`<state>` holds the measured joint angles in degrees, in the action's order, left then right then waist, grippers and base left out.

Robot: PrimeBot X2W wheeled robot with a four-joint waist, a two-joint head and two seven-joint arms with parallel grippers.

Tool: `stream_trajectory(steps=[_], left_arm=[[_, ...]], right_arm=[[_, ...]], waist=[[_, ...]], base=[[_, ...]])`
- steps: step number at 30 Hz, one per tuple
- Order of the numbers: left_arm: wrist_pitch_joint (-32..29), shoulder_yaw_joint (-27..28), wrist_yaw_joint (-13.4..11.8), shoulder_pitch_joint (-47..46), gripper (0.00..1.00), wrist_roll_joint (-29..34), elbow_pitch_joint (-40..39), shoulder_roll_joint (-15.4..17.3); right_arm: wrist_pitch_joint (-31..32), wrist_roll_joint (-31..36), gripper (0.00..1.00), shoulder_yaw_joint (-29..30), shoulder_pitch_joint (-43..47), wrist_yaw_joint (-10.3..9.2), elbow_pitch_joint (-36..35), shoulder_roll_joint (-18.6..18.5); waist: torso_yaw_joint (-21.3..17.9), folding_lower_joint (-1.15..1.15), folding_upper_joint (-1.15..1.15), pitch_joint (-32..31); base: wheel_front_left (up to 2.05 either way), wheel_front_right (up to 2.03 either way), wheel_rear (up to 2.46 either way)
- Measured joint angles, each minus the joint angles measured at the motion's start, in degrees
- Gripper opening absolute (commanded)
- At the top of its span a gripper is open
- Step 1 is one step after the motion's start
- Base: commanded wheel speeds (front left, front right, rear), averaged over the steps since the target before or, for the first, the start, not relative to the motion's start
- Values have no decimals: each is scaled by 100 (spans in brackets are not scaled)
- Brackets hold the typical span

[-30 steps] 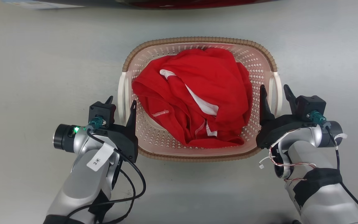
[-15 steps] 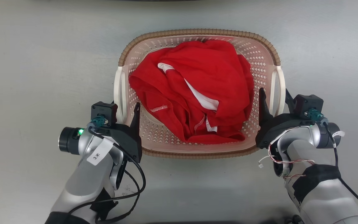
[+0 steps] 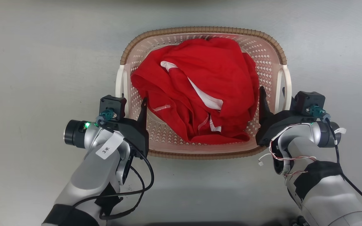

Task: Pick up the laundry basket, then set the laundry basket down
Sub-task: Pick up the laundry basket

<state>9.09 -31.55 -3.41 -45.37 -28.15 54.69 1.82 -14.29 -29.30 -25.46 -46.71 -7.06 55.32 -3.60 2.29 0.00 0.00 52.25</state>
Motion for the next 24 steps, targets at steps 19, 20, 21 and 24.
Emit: stream_trajectory(steps=[19, 20, 21, 24], left_arm=[[7, -461, -163, -135, 0, -460, 243, 68], [7, -487, -164, -133, 0, -474, 243, 68], [8, -521, -171, -131, 0, -511, 243, 68], [8, -604, -213, -119, 0, -669, 261, 67]], right_arm=[[-15, -408, 0, -476, -120, -43, 355, -71], [-15, -408, 0, -495, -120, -43, 394, -71], [-15, -419, 0, -516, -119, -43, 424, -71], [-15, -505, 0, -582, -115, -43, 471, -73]], waist=[[24, 0, 0, -138], [23, 0, 0, -164], [22, 0, 0, -192], [19, 0, 0, -285]], base=[[0, 0, 0], [0, 0, 0], [0, 0, 0], [0, 0, 0]])
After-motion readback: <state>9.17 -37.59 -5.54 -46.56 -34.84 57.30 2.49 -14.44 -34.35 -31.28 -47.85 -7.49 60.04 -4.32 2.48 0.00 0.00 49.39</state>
